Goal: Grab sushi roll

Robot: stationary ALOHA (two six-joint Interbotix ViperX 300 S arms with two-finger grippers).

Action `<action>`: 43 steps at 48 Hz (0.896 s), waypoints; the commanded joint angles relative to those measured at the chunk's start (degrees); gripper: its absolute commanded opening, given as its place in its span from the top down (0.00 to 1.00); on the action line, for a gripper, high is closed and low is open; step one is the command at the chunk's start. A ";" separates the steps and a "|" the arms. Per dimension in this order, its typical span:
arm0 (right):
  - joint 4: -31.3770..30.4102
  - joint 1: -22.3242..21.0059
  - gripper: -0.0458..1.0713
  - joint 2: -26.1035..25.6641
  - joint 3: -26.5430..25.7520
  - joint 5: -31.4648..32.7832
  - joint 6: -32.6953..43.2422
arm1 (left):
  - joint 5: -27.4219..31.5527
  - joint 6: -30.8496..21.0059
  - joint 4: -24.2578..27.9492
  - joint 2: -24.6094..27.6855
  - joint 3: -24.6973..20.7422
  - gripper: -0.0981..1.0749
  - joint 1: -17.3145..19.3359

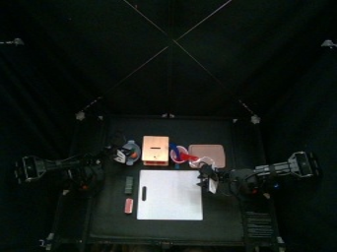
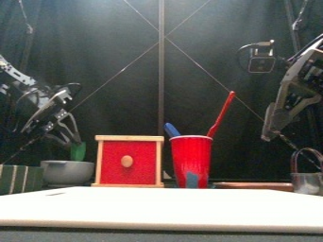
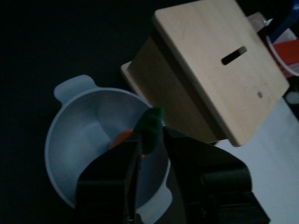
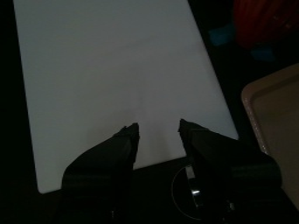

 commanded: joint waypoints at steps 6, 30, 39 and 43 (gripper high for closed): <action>-0.09 -0.26 0.25 -0.62 -1.41 -0.09 0.00 | -1.14 0.18 1.49 -1.32 -1.49 0.12 0.79; -0.09 -0.53 0.25 -0.88 -2.02 -0.35 0.00 | -7.03 0.00 17.93 -12.57 -3.16 0.12 -3.43; -0.44 -0.53 0.25 -2.29 -5.27 -0.53 -0.44 | -11.87 0.18 20.30 -11.16 -4.39 0.12 -12.66; -1.23 -0.53 0.25 -3.16 -6.33 -0.62 -0.97 | -13.97 0.18 21.01 -10.11 -5.36 0.12 -16.96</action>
